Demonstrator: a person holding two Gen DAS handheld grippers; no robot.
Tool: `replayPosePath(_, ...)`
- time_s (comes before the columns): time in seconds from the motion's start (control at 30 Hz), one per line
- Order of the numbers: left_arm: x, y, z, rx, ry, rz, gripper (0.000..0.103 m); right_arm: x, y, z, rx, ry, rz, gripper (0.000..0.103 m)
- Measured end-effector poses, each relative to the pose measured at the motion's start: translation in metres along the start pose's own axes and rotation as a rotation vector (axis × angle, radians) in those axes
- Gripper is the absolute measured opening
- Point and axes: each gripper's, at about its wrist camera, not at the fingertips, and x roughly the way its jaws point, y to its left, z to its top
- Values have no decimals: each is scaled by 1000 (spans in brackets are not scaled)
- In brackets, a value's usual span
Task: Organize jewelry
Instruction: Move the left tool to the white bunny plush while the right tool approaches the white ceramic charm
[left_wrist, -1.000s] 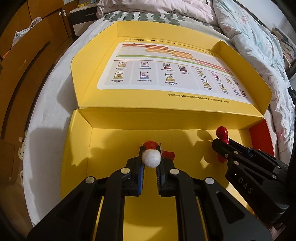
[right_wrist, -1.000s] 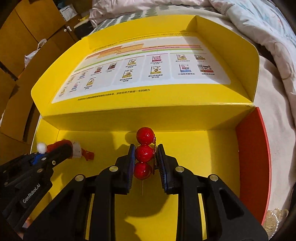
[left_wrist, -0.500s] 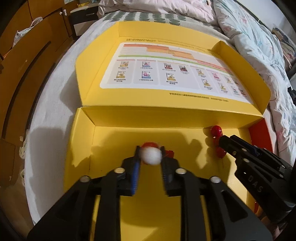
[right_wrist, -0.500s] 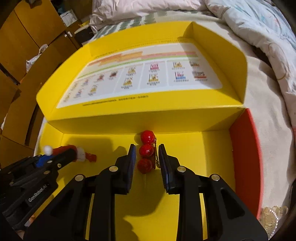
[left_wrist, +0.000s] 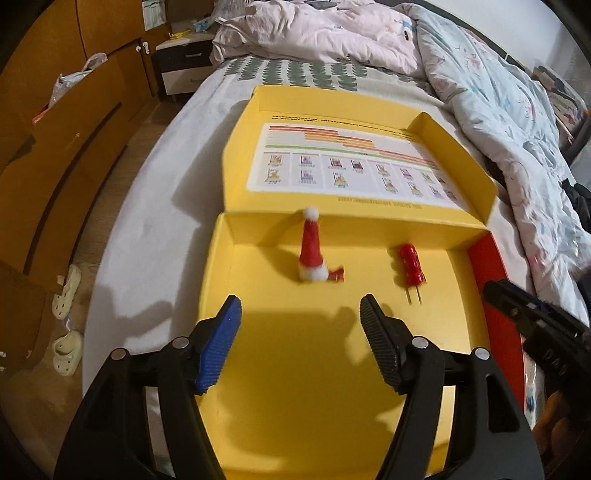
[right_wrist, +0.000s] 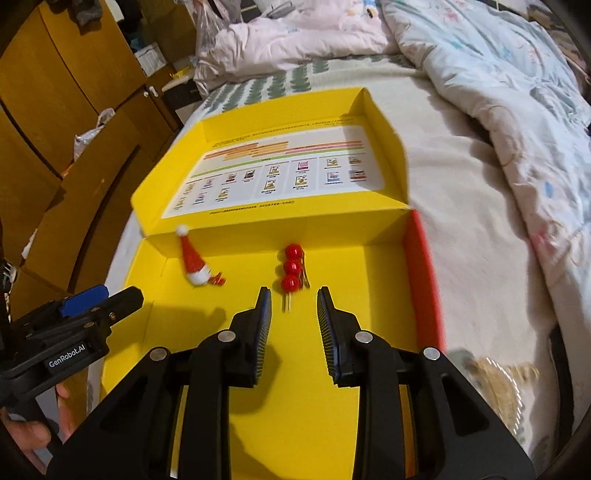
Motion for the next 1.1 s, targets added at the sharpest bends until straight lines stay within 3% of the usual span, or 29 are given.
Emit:
replayPosePath(0.37,-67,8,-95,19,-33,-3,67,-96,-14,-80,-1,-52,8,31)
replayPosePath(0.53,-71,16,-139,0,-13,-16,67,-116,-29,-120,8,-33,-19,31)
replayPosePath(0.83,-51,19,-177,10,33,27,67,-122,-75,-180,95,29,-62,31)
replayPosePath(1.1,-38,20,-187,10,59,24,67,-97,-66,-211,85,96,-25,31)
